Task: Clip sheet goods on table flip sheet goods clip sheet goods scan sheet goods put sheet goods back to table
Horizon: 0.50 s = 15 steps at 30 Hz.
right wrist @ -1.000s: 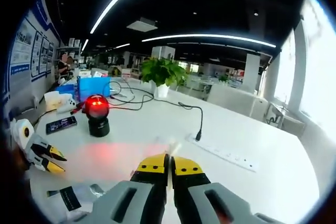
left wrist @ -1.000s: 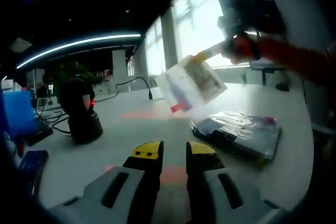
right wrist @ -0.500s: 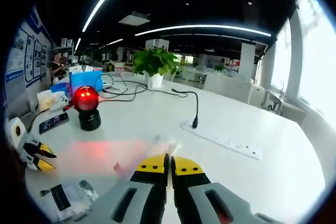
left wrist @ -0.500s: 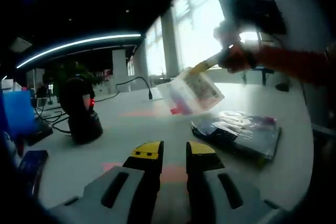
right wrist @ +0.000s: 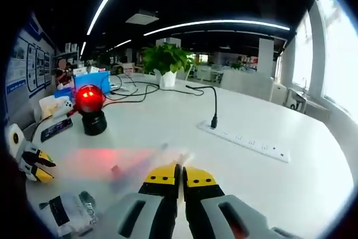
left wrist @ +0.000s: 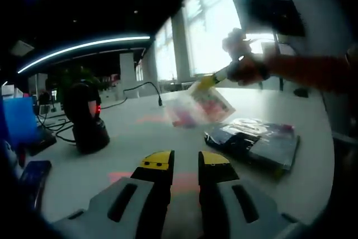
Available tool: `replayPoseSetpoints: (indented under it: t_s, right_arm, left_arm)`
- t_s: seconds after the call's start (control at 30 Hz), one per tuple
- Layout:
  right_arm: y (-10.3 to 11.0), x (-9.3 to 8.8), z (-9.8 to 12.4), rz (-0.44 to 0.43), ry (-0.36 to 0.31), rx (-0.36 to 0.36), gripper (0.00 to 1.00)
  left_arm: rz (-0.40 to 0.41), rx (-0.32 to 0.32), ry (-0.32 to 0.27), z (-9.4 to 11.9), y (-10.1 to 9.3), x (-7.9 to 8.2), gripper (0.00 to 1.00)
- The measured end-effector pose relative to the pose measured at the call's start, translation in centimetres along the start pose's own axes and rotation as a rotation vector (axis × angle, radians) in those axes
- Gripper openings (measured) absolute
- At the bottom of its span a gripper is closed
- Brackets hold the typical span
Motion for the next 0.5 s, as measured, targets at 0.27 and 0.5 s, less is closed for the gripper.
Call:
replayPoseSetpoints:
  t_s: [0.27,0.5]
  right_arm:
    - [0.1,-0.4,-1.3,0.034,0.015,0.03,0.0]
    - [0.4,-1.2,-2.4,0.083,0.048,0.038,0.0]
  left_arm:
    - [-0.005,0.003,0.005,0.0,0.0,-0.1,0.11]
    - [-0.004,0.004,0.005,0.0,0.0,0.0,0.11]
Point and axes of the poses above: the point that each gripper's makers call its tool centre point, and the gripper's own axes: z roughly backward along the fingers, y roughly to its left, x roughly out of its top, the point moved 2 cm from there along z, roughly backward along the fingers, and after that the axes turned 4 degrees about -x, right-handed, at the moved point
